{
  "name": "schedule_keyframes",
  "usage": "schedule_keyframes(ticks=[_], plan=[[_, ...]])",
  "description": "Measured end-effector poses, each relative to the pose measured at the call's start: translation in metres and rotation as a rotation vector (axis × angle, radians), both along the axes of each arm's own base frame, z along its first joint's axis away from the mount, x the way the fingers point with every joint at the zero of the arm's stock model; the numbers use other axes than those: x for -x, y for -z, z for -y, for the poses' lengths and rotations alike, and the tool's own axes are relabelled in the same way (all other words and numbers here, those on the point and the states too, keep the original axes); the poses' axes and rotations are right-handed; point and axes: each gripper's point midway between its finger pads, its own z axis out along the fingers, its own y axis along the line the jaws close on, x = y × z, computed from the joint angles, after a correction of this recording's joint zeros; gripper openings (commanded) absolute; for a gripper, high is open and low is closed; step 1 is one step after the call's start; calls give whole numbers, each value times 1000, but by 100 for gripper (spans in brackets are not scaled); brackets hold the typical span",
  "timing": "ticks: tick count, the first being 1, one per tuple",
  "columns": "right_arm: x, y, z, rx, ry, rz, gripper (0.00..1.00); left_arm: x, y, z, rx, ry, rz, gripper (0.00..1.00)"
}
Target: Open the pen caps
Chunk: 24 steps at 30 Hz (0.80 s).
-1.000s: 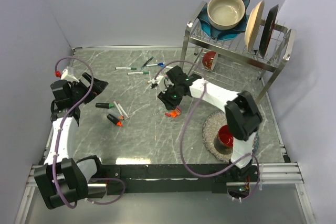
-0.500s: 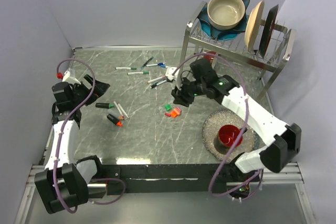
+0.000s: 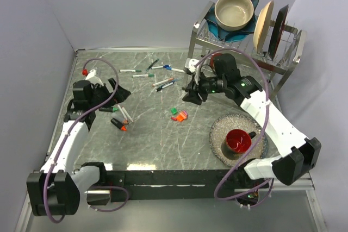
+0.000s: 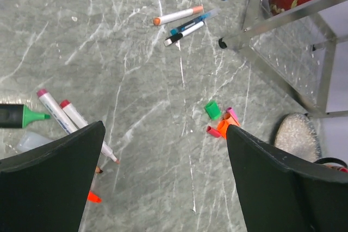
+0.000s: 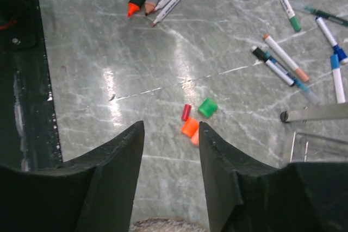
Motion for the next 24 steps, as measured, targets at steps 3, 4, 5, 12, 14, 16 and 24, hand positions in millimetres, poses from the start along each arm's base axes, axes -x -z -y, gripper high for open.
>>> schedule_keyframes(ticks=[3, 4, 5, 12, 14, 16, 24], plan=[[-13, 6, -8, 26, -35, 29, 59, -7, 1, -1, -33, -3, -12, 99], [-19, 10, -11, 44, -47, 39, 59, -9, 3, -3, -44, -9, -19, 100], [-25, 14, -14, 63, -58, 50, 59, -11, 5, -5, -55, -16, -28, 100], [-63, 53, -36, 210, -120, 65, 59, -24, 22, -4, -81, -12, -90, 98], [-61, 58, -38, 209, -134, 47, 59, -35, 22, 5, -90, 13, -101, 95], [-54, 60, -40, 190, -149, 25, 59, -52, 18, 18, -109, 49, -100, 87], [26, 101, -19, 129, -253, -164, 60, -121, 37, 87, -198, 209, -154, 58]])
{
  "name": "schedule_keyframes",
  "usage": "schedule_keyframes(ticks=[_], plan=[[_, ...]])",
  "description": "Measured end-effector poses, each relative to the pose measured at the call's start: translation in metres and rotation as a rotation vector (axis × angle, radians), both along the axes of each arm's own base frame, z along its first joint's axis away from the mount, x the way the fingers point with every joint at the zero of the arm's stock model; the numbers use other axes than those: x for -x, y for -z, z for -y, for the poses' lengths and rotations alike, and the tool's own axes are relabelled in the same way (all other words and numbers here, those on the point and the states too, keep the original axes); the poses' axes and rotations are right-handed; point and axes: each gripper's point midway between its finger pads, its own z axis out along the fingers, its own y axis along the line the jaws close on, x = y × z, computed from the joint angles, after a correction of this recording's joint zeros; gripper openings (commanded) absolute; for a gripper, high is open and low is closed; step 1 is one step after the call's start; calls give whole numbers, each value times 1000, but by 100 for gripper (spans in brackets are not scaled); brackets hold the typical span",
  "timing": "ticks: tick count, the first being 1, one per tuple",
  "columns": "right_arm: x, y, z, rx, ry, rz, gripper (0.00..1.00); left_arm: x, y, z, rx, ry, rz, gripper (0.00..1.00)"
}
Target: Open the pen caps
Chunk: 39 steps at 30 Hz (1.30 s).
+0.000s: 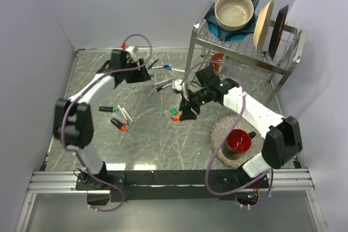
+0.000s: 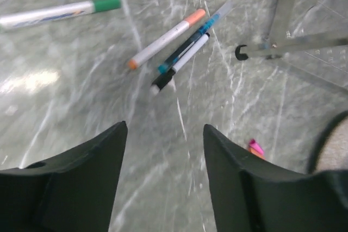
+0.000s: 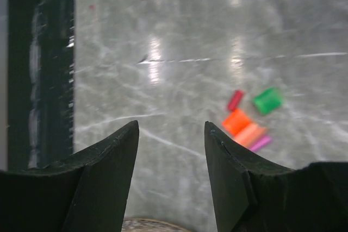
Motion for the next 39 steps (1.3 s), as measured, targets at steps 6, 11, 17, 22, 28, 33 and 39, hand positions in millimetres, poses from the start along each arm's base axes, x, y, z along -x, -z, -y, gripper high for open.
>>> schedule_keyframes(ticks=[6, 11, 17, 22, 28, 33, 39], plan=[[2, 3, 12, -8, 4, -12, 60, -33, 53, 47, -119, 97, -90, 46], [-3, 4, 17, -4, 3, -2, 60, -37, 85, 64, -237, 150, -139, 41], [-3, 12, 17, 14, -14, -24, 60, -36, 91, 71, -318, 184, -137, 37], [-2, 15, 17, 21, -16, -35, 60, -44, 95, 69, -367, 179, -124, 36], [-1, 15, 17, 23, -16, -38, 60, -40, 114, 61, -419, 181, -167, 34], [-1, 17, 17, 27, -16, -46, 60, -39, 116, 59, -427, 180, -174, 34], [-2, 18, 18, 27, -14, -47, 60, -39, 116, 59, -428, 180, -177, 35]])
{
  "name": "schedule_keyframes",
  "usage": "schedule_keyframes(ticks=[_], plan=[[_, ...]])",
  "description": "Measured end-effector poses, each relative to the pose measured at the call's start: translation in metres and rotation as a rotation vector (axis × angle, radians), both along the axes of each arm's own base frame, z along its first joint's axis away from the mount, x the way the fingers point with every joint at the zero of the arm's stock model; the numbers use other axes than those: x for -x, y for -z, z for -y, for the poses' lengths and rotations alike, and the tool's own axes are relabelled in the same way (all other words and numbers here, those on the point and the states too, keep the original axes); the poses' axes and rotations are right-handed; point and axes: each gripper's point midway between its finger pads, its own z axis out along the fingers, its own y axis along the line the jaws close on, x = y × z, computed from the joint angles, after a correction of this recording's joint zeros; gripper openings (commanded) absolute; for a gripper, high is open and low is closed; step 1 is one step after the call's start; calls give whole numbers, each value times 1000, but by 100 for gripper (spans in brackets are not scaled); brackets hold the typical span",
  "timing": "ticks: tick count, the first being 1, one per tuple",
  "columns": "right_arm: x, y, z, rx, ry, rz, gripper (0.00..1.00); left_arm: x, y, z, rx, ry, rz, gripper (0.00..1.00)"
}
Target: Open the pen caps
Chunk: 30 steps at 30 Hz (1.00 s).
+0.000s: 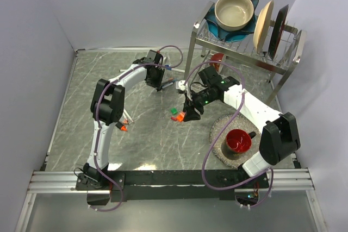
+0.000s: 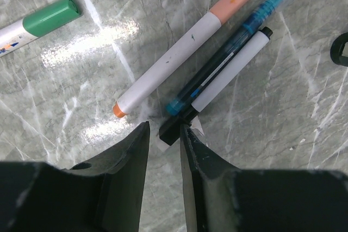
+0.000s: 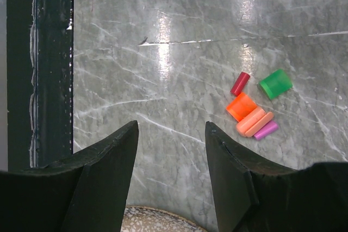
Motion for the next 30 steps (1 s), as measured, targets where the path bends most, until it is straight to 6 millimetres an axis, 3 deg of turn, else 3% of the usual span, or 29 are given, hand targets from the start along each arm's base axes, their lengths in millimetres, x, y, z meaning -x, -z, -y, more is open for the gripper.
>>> schedule_keyframes(ticks=[30], plan=[[0, 2, 0, 3, 1, -6, 60, 8, 1, 8, 8, 21, -20, 34]])
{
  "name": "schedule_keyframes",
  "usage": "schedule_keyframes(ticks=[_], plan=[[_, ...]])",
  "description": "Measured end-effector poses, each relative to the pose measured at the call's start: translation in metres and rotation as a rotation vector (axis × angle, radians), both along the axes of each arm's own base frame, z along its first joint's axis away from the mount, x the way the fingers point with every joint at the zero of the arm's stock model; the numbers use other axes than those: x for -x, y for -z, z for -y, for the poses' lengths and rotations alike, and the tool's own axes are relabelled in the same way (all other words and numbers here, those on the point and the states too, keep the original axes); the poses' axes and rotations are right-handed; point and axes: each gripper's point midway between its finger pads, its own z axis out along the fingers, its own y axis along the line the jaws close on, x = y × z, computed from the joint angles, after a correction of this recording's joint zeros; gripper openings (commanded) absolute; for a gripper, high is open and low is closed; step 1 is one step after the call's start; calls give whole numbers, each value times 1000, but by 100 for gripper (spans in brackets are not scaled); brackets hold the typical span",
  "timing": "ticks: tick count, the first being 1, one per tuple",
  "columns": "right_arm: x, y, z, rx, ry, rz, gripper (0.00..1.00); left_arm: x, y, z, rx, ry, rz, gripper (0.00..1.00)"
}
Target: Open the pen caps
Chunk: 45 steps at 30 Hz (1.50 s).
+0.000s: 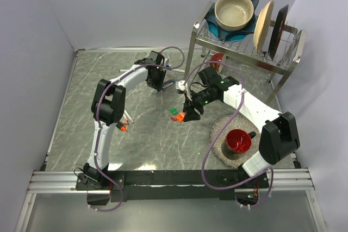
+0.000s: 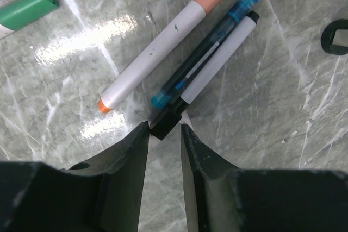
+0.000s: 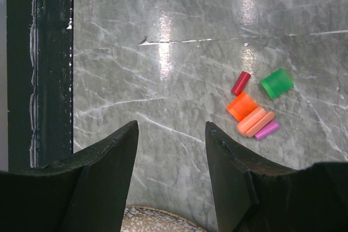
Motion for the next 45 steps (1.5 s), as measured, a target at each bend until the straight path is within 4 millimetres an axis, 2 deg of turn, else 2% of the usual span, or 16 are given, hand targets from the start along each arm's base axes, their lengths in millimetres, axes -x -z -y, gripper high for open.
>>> schedule_keyframes(ticks=[7, 15, 22, 26, 30, 35, 40, 45], plan=[[0, 0, 0, 0, 1, 0, 60, 8, 6, 0, -11, 5, -27, 31], [-1, 0, 1, 0, 1, 1, 60, 15, 10, 2, -45, 9, -29, 14], [-1, 0, 2, 0, 2, 2, 60, 16, 11, 4, -52, 10, -25, 8], [-1, 0, 2, 0, 2, 2, 60, 23, 10, 3, -46, 15, -26, 1], [-1, 0, 2, 1, 1, 3, 60, 38, 10, 1, -24, 20, -45, 1], [-2, -1, 1, -4, 13, -5, 59, 74, 6, -1, 51, -2, -94, 1], [-3, -6, -10, -41, 40, -41, 58, 108, -20, -4, 176, -43, -65, 1], [8, -7, -38, -65, 51, -83, 56, 133, -53, -7, 369, -99, 11, 1]])
